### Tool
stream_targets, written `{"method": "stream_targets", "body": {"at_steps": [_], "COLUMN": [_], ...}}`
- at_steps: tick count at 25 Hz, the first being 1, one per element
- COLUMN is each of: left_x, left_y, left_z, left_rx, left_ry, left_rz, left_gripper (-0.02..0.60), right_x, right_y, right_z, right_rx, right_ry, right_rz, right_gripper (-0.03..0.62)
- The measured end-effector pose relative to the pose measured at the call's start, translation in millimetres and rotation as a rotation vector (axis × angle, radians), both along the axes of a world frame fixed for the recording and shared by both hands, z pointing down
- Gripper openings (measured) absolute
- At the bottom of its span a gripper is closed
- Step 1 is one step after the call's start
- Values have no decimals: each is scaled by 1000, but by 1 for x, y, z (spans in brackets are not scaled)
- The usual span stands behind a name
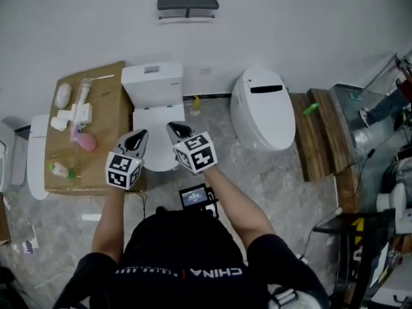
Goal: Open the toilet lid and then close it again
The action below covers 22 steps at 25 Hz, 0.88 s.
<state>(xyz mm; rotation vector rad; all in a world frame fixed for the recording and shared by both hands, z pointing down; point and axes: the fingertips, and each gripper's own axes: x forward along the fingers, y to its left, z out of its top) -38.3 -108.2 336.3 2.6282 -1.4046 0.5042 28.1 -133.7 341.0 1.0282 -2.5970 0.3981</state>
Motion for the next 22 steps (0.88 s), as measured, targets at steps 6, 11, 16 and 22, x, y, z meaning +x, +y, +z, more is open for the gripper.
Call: {"method": "stream_targets", "body": {"at_steps": [6,11,16,22], "left_x": [4,15,33,31], "left_y": [13,28,54,97], "left_z": [8,6,4,30], "left_rx": [-20,-27,-21,-41], "left_ry": [6,-29,-36,-139], "left_rz": [-11,-63,-111,-78], "left_gripper": [9,9,9,11], "right_x": [11,34,56,45], "right_y": [10,16,20,56], "right_z": [8,13,21,29], "right_rx": [-17,10,8,42], "right_ry": [11,79,88,149], "right_rz": [-16,-99,-139,-166], "right_gripper": [18,18,18,18]}}
